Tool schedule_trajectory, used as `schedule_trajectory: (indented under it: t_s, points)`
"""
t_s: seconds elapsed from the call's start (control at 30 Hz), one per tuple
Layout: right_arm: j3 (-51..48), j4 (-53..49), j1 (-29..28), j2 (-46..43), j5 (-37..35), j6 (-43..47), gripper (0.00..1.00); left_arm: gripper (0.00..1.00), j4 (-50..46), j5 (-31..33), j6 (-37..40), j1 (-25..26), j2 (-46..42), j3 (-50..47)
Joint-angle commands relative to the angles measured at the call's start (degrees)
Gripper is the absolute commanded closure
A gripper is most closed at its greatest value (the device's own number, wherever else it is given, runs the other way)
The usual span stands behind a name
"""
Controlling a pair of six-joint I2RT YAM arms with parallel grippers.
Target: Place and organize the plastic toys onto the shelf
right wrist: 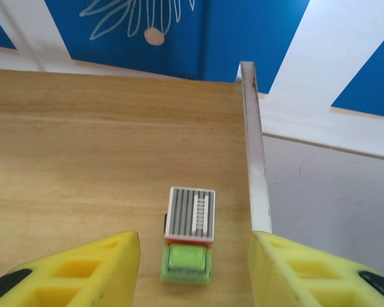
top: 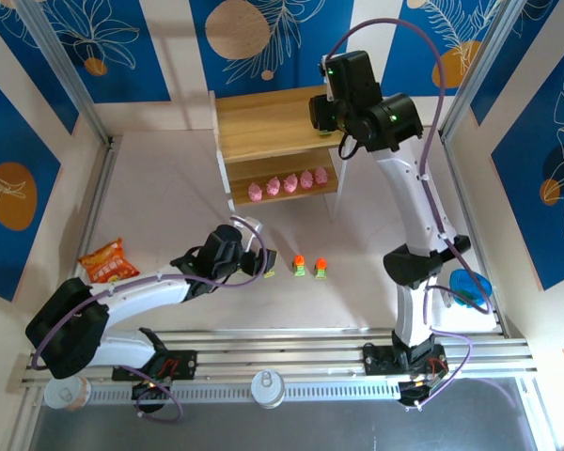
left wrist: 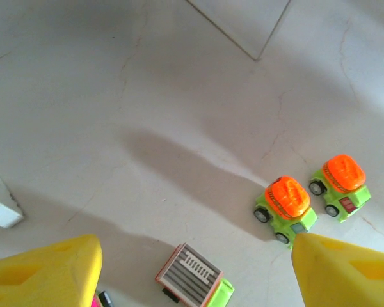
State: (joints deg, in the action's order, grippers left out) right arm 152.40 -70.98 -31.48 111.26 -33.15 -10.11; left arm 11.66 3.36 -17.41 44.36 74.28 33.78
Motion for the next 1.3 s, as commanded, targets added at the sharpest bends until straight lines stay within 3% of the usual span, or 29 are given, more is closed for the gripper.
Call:
schedule_trajectory:
  t_s: [0.0,0.27,0.57,0.97,1.27]
  points:
    - [-2.48,1.29,-1.93,-4.84,-2.84,0.56,0.52,0.22,1.52,-0.67,1.5,-0.36,-2.19,-0.2]
    - [-25.23,7.32,-10.05,-18.26,-6.27,-2.68,0.52,0.22,0.42,2.18,2.71,-0.48,-4.69,-0.73]
    - [-47.9,9.77,-18.33,-27.59,-8.57,-12.63,0.52,0.21,-1.21,6.56,3.16,-0.5,-6.74,-1.71]
    - [-74.04,15.99,-19.4,-34.77,-1.96,-25.82,0.52,0.21,-7.16,14.86,1.5,-0.58,-4.64,0.33]
    - [-85.66,21.01,-19.36,-34.43,2.37,-31.91,0.51,0.22,-10.59,14.84,0.69,-1.14,-0.83,2.95]
